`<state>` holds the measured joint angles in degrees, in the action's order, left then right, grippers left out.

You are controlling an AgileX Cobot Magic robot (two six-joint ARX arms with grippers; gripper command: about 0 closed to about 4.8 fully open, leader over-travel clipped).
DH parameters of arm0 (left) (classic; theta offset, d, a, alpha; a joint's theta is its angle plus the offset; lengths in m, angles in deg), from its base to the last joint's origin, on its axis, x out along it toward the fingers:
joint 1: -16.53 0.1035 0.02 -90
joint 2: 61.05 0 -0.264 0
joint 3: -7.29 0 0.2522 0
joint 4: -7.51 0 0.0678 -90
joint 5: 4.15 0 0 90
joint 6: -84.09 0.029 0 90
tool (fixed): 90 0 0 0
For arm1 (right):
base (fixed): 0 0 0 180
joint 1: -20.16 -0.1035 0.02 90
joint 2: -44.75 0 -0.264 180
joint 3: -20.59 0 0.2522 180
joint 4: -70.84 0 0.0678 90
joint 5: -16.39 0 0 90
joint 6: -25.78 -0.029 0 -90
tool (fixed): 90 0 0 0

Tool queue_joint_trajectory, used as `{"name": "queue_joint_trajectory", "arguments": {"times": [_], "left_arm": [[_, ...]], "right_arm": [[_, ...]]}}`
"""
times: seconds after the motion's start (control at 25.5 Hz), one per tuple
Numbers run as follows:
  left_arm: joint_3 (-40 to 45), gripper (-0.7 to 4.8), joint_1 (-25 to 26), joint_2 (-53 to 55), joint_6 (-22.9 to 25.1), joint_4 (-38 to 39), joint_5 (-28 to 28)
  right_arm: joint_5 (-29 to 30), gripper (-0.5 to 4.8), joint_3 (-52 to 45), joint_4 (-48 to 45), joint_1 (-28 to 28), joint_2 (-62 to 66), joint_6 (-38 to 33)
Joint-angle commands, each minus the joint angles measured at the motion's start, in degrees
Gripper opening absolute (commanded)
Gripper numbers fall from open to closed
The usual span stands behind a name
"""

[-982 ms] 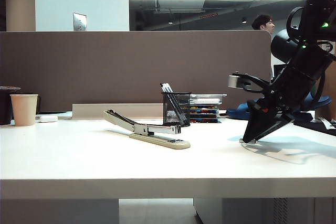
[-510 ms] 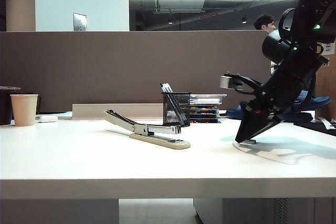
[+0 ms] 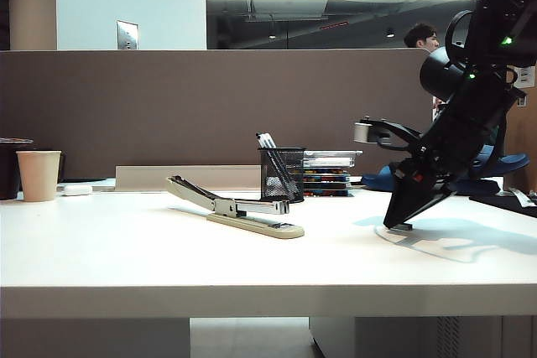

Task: Pick up a set of staples and put them into the open stapler.

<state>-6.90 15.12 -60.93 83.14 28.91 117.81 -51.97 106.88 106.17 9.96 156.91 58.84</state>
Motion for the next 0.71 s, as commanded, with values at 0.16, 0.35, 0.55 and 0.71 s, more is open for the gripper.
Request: {"name": "queue_joint_trajectory", "arguments": {"times": [0.16,0.35,0.55,0.71], "left_arm": [[-0.07,-0.06,0.07,0.00,0.04,0.46,0.22],[-0.07,-0.06,0.07,0.00,0.04,0.46,0.24],[-0.07,-0.06,0.07,0.00,0.07,0.46,0.22],[-0.07,-0.06,0.07,0.00,0.07,0.46,0.20]], "right_arm": [[-1.11,0.08,-0.48,3.67,-0.09,0.52,-0.26],[-0.72,-0.02,-0.15,3.52,-0.09,0.44,-0.26],[2.78,-0.01,3.56,3.89,-0.09,0.42,-4.11],[7.15,-0.01,7.10,3.87,-0.20,0.42,-6.36]]}}
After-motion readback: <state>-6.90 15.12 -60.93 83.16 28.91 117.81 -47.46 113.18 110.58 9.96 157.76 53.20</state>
